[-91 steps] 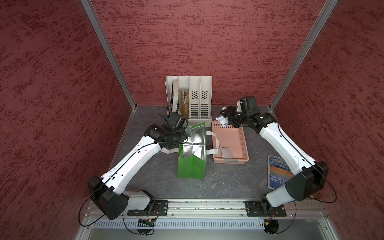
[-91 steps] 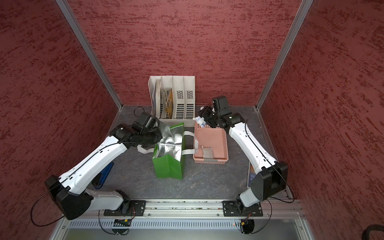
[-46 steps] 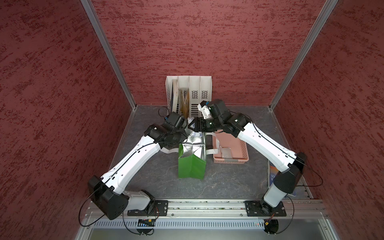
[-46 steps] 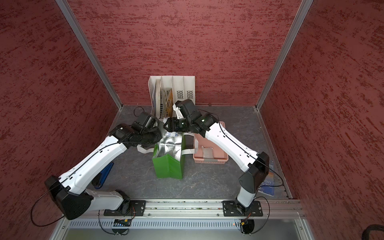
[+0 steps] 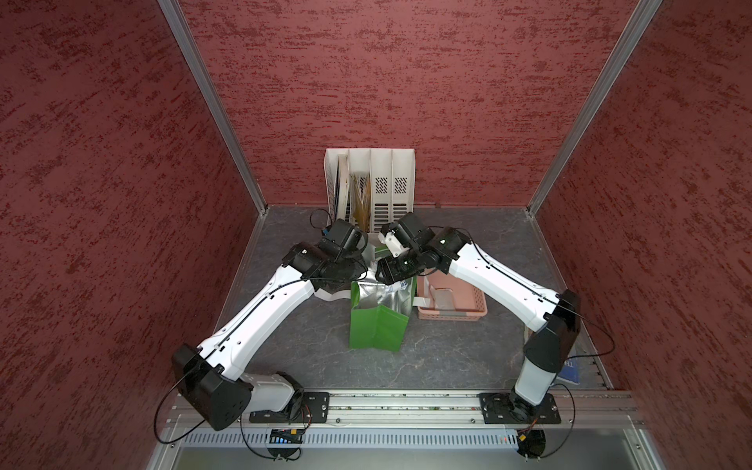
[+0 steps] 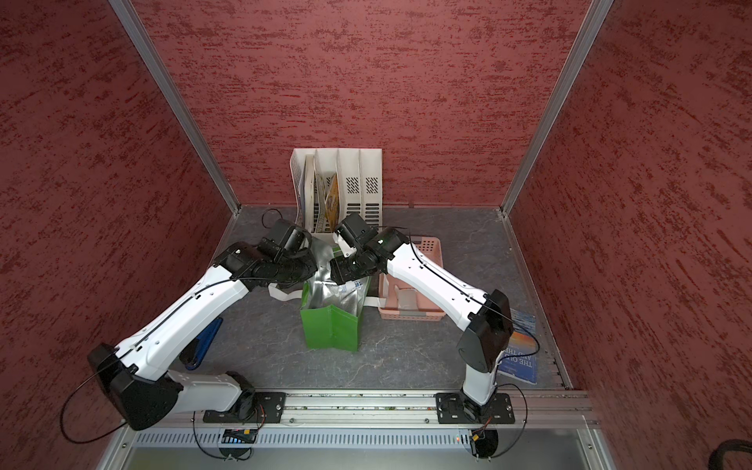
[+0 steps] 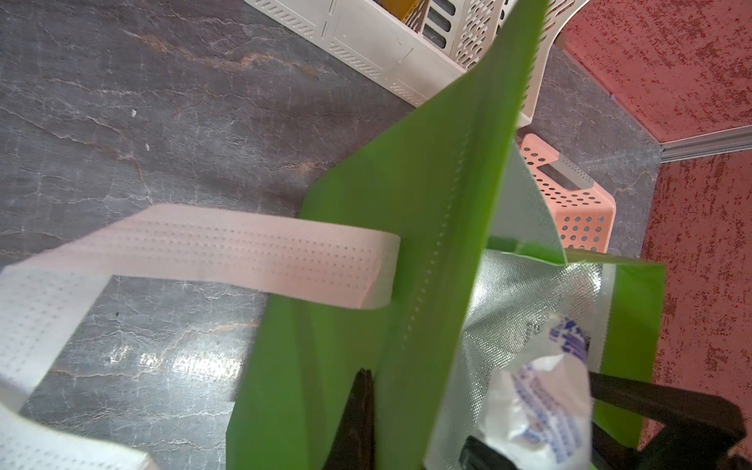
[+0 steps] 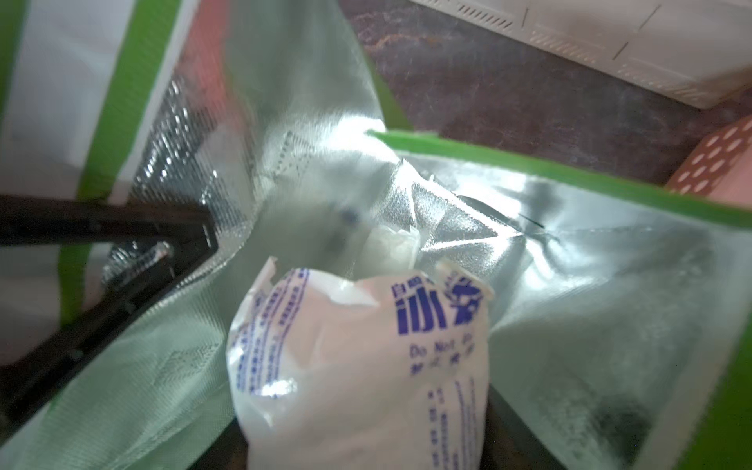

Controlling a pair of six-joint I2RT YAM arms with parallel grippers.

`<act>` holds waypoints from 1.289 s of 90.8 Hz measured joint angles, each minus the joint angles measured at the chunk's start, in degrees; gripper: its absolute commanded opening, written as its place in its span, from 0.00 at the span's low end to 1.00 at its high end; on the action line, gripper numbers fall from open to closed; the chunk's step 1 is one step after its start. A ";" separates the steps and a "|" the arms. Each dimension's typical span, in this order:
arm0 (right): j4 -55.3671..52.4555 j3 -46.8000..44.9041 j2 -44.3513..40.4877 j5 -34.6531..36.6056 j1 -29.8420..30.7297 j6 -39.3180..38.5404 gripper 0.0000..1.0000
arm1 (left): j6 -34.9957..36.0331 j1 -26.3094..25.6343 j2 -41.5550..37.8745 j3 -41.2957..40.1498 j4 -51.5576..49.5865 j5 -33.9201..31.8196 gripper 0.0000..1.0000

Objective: Place the ice pack in the delivery bag
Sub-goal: Place the ice pack in the delivery bag, then pick up the ice pack from the bin.

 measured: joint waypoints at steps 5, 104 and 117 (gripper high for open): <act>-0.83 0.00 0.44 0.66 0.68 -1.18 0.21 | -0.02 0.00 0.00 0.00 0.00 0.00 0.03; 6.27 -5.66 -17.57 5.68 -3.74 10.19 0.91 | -0.13 0.00 -1.49 -0.24 -0.22 0.81 0.03; 5.88 -12.61 -28.61 9.92 -12.90 17.11 0.92 | -0.11 0.00 -1.70 -0.57 -0.07 0.83 0.03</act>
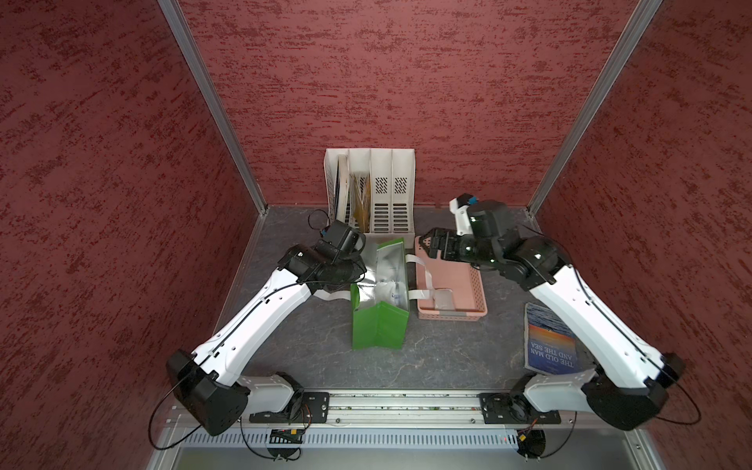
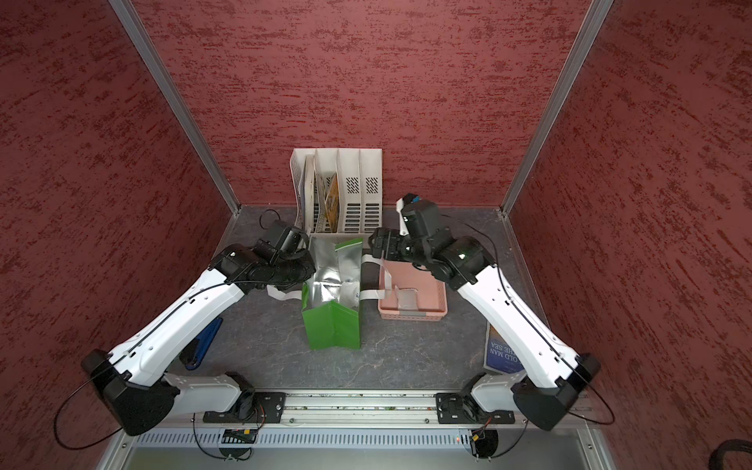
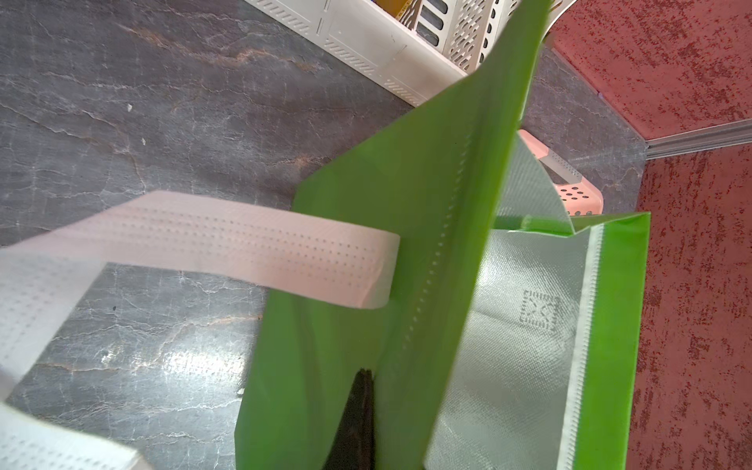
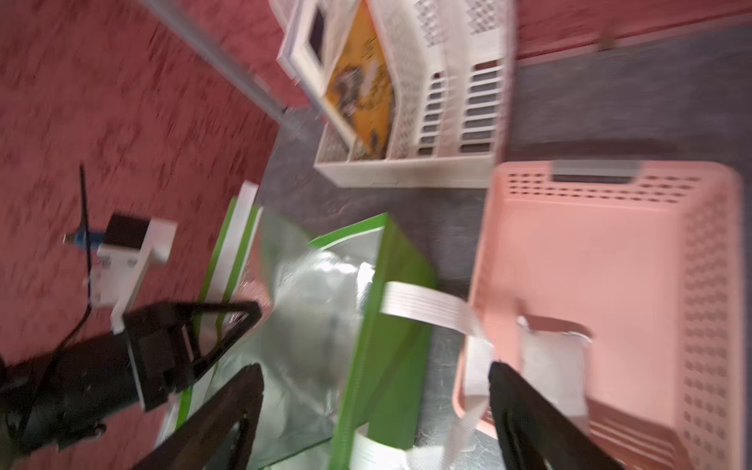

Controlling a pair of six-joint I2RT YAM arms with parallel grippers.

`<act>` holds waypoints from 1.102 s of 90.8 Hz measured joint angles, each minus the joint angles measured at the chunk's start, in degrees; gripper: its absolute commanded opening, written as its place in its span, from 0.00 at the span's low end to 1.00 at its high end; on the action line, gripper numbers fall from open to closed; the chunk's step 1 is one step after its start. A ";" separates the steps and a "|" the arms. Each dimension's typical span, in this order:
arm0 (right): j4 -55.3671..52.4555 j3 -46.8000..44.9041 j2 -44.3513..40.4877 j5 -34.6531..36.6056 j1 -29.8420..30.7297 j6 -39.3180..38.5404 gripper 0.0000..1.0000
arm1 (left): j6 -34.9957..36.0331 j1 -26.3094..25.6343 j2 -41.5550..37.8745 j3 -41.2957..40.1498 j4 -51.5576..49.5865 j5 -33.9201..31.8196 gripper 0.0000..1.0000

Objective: Place the ice pack in the delivery bag
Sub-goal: Pick up the ice pack from the bin.

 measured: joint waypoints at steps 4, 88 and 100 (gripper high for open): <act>-0.63 -2.49 -1.40 1.01 -1.79 0.96 0.93 | 0.00 0.00 0.00 -0.11 0.02 -0.02 0.03; 8.52 -26.51 26.01 -2.54 -5.57 -4.79 0.84 | 0.02 0.00 -1.97 -2.08 0.46 0.22 0.04; 8.96 -26.49 28.28 -0.81 -5.57 -4.66 0.68 | 0.00 0.00 -2.62 -2.56 0.42 0.22 0.04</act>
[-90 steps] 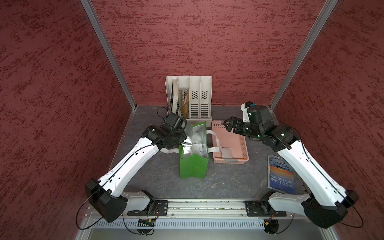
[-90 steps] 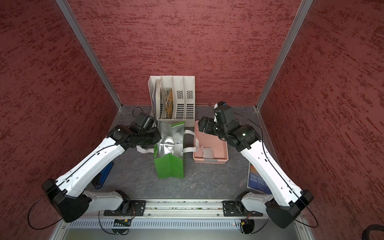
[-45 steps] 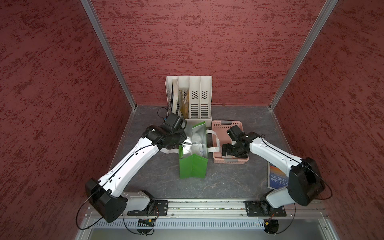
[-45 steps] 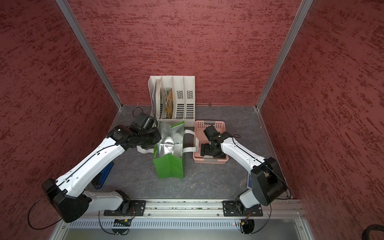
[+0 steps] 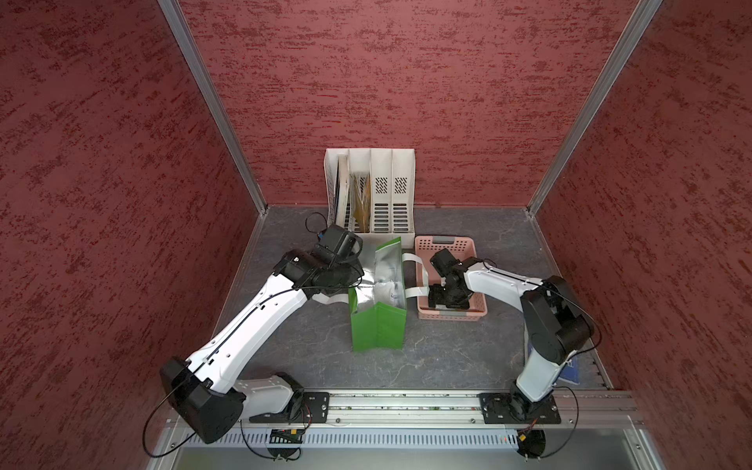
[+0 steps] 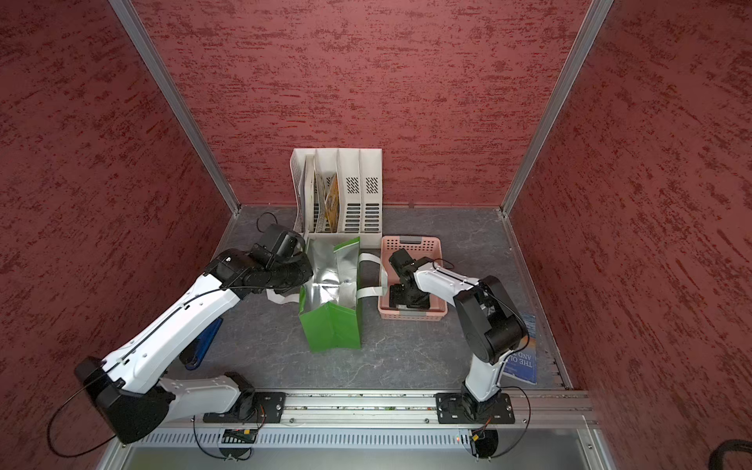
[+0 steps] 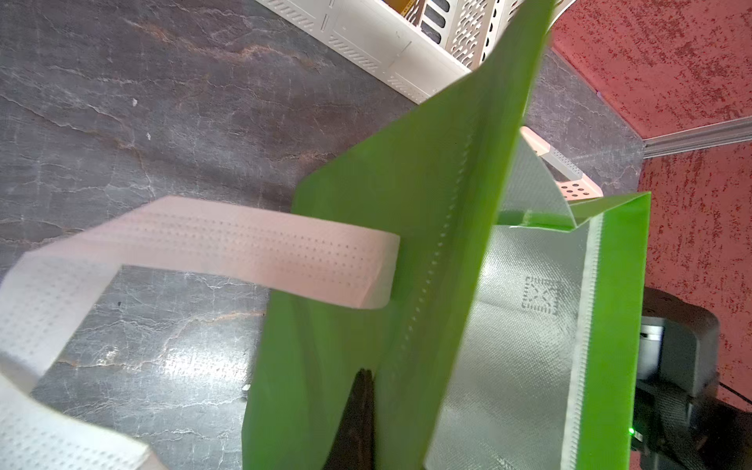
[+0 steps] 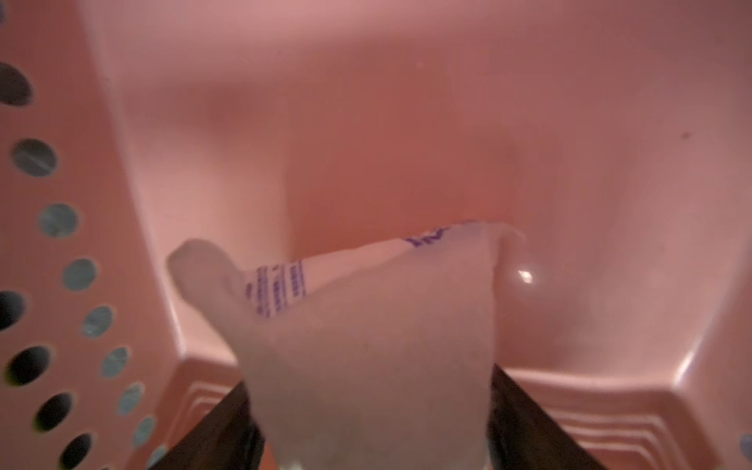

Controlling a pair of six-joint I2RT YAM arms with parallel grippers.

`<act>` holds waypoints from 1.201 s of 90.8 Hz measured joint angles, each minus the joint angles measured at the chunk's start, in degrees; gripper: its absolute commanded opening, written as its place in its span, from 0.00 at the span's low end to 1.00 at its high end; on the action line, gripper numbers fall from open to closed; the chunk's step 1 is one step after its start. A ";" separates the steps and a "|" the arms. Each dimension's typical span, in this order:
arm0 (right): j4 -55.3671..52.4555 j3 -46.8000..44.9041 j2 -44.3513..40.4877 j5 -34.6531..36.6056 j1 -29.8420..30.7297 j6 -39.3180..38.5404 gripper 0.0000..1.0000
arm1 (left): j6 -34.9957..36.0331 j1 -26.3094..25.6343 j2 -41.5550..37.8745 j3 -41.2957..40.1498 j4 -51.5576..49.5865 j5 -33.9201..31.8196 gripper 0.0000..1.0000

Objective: Place the ice pack in the delivery bag
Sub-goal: Pick up the ice pack from the bin, then place the ice pack in the delivery bag.

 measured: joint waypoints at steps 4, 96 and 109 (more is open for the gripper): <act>-0.11 0.09 0.44 0.72 0.00 0.04 0.61 | 0.00 0.00 -0.09 -0.09 0.00 0.00 0.04; 1.33 31.39 -17.77 -13.20 14.53 -6.40 0.31 | 0.00 0.00 0.02 -0.20 0.09 0.02 0.05; -0.94 31.34 -8.31 -14.21 17.64 -7.56 0.31 | 0.00 0.00 0.04 -0.20 0.13 0.02 0.05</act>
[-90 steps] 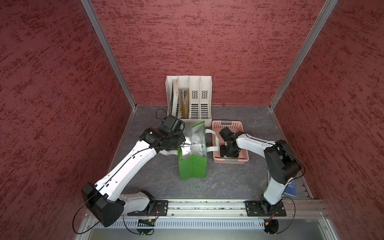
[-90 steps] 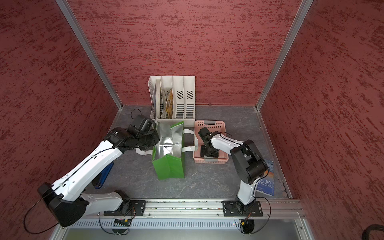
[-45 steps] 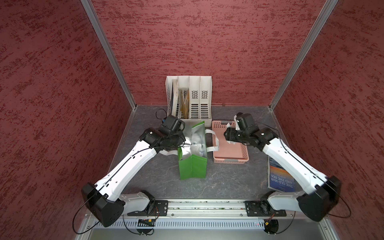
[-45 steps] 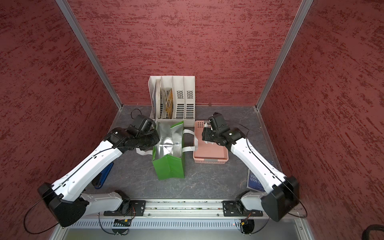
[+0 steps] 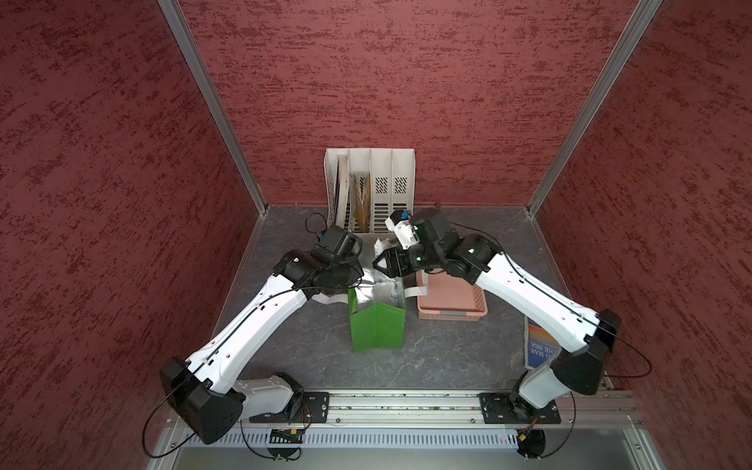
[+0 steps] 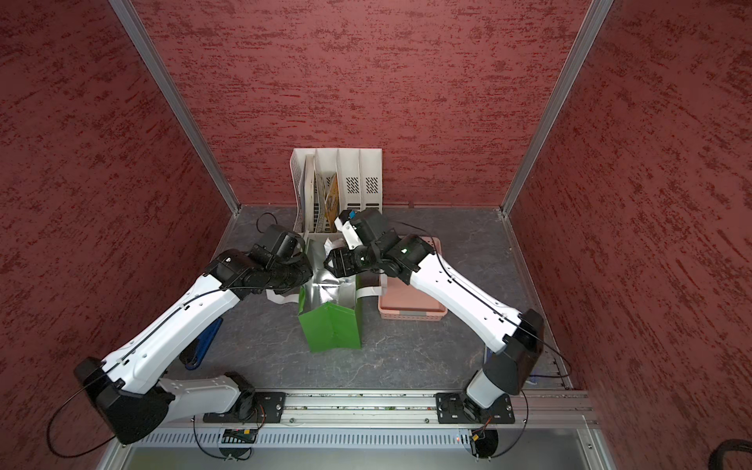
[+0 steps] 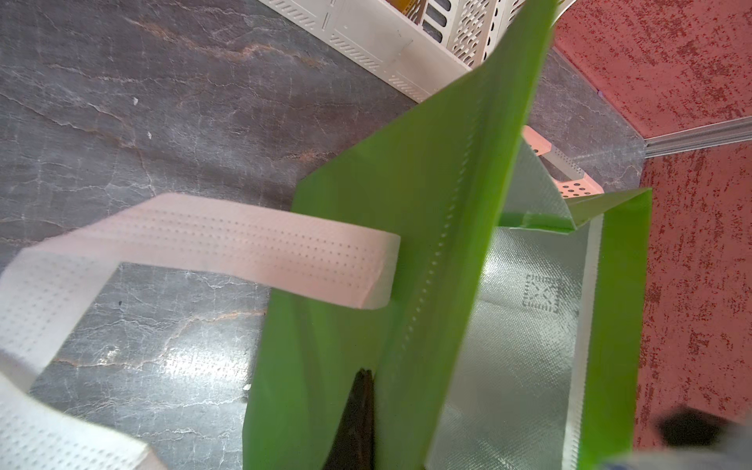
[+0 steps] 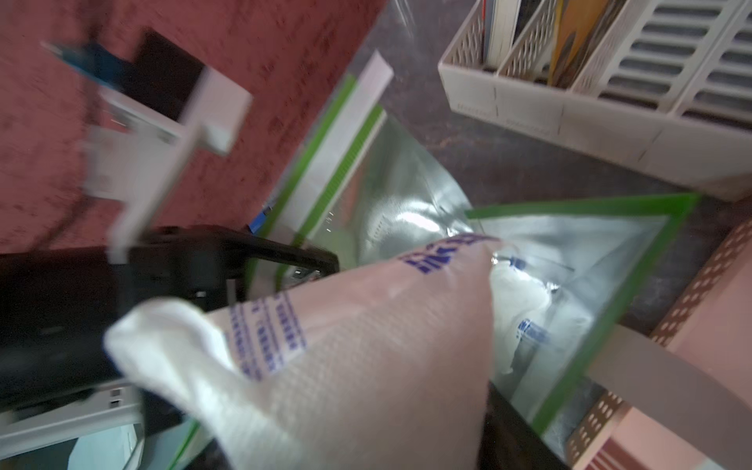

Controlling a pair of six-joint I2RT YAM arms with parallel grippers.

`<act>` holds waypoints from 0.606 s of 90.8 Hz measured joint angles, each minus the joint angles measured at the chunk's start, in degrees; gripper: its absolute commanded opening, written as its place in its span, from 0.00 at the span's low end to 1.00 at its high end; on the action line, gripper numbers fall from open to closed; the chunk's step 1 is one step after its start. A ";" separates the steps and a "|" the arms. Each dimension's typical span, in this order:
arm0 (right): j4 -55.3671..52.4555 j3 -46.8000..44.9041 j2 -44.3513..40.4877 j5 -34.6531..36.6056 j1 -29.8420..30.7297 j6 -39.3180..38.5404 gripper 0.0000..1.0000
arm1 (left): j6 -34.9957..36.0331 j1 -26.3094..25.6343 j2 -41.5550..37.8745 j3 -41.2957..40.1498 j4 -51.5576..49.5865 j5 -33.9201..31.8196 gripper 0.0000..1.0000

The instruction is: Place the ice pack in the delivery bag

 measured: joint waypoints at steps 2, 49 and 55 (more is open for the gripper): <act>-0.42 0.00 1.09 0.07 0.22 -0.15 0.31 | 0.00 0.00 0.00 0.00 0.00 0.00 0.05; -6.80 -4.98 4.26 7.21 0.94 -3.87 0.67 | -0.09 0.02 0.46 0.00 0.44 0.00 0.05; -6.97 -4.98 5.01 7.48 1.18 -4.15 0.74 | -0.31 0.00 0.57 0.00 0.50 0.00 0.05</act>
